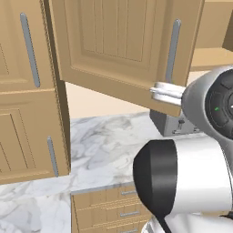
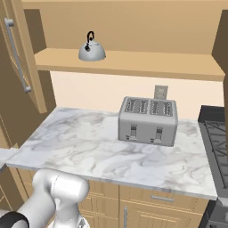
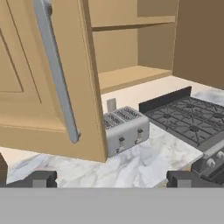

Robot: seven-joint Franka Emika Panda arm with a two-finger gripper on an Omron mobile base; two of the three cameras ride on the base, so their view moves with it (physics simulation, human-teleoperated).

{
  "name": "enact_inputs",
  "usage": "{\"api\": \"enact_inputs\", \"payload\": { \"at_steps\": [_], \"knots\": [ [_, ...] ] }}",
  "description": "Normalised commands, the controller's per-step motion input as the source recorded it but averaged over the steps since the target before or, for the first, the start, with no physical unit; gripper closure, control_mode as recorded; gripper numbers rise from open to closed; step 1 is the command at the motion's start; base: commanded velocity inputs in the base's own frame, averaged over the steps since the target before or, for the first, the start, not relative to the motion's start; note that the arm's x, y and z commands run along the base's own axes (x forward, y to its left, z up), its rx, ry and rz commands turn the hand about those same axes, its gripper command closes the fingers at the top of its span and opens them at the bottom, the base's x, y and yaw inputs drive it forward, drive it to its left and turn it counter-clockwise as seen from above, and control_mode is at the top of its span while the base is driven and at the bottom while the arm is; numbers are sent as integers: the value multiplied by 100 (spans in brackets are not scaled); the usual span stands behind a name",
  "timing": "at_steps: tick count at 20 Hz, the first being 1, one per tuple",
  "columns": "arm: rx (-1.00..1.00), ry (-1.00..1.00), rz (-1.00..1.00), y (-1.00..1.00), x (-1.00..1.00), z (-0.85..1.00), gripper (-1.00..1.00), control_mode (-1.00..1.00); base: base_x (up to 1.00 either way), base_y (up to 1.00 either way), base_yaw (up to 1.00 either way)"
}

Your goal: Open the cabinet, pick the kettle from the cabinet, and place it in the sink.

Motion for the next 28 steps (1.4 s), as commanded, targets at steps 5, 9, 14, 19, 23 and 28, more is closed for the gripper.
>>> {"api": "enact_inputs", "payload": {
  "at_steps": [5, 9, 14, 19, 23, 28],
  "knots": [
    [13, 0, 0, -50, -18, 12, -100, -100, 0, 0, 0],
    [14, 2, 1, -42, 4, 2, -100, -100, 0, 0, 0],
    [12, 1, 7, -39, 12, 0, -100, -100, 0, 0, 0],
    [22, 0, 10, -34, 25, 0, -100, -100, 0, 0, 0],
    [22, 0, 6, -26, 26, 0, -100, -100, 0, 0, 0],
    [26, 4, 1, -28, 23, 0, -100, -100, 0, 0, 0]
  ]
}}
